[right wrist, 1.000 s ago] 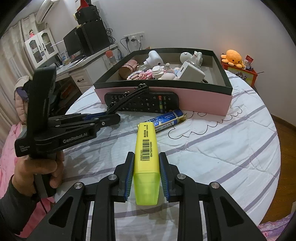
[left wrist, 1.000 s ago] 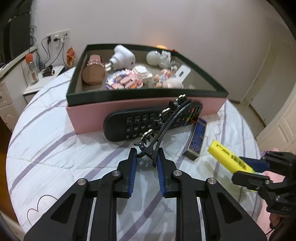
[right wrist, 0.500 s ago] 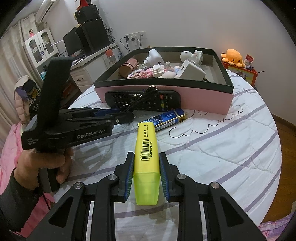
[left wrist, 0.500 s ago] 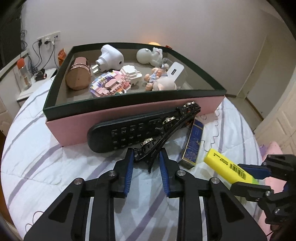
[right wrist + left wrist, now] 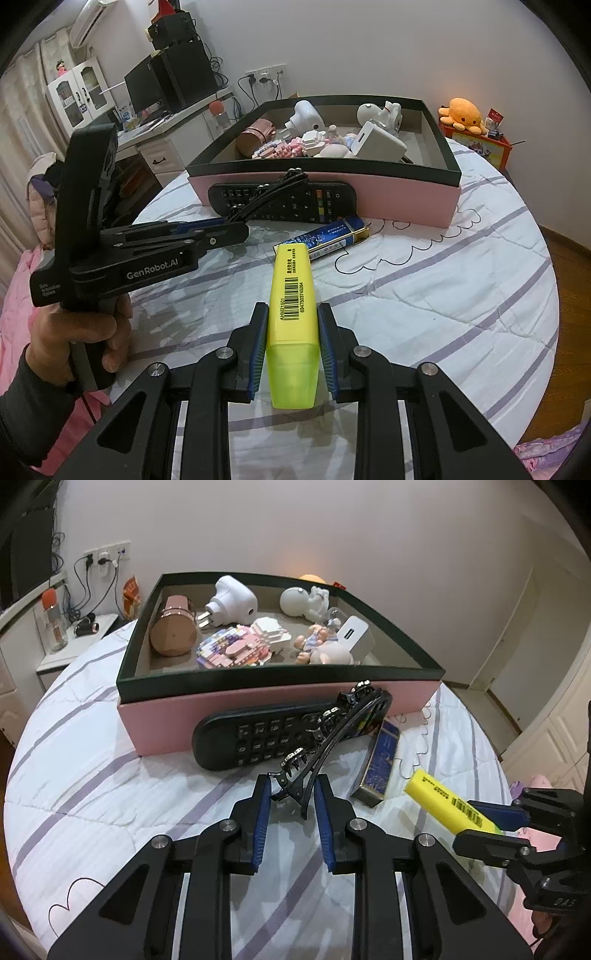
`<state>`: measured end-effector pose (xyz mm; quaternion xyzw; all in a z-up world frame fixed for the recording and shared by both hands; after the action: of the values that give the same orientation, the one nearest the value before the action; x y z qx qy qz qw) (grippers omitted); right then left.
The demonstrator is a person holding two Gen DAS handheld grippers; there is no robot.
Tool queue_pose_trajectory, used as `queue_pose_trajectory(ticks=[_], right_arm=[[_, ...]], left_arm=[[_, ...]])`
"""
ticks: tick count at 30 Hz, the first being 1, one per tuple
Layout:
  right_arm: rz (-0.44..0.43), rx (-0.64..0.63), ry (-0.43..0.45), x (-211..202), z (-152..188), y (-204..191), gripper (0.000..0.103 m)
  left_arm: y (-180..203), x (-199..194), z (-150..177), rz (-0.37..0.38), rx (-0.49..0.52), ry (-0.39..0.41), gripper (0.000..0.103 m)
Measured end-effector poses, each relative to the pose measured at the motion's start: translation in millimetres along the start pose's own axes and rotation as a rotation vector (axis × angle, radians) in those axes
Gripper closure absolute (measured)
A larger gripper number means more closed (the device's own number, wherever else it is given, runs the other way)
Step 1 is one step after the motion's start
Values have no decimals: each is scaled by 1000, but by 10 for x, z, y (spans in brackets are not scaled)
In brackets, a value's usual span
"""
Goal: Organize rigid objects
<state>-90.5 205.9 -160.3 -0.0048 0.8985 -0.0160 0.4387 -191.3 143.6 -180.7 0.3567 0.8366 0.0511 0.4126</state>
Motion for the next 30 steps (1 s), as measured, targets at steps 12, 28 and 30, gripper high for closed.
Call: queue_pose_trajectory(ticks=[12,28,30], right_arm=[[7,1,3,-32,-3,13,76],[14,8,25,-109,-62,33,76],[12,12,31,-124,-78,35,76]], left_arm=[[122,277,-66,-11,108,-86,67],[219,-7,-32,40,74,-11,78],[204,-76,-34,37,70,0,78]])
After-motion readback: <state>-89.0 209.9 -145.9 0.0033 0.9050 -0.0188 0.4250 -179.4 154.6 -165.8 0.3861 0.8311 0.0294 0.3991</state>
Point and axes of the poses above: each gripper's, at about its wrist camera, not at the fingertips, and x roughly the way its jaws point, y to its right, z to its underside, the point moved 10 cm from there along x, roughly the way its jaws point, and after that the axes turned 12 degrees about z, right-handed, at the moved point
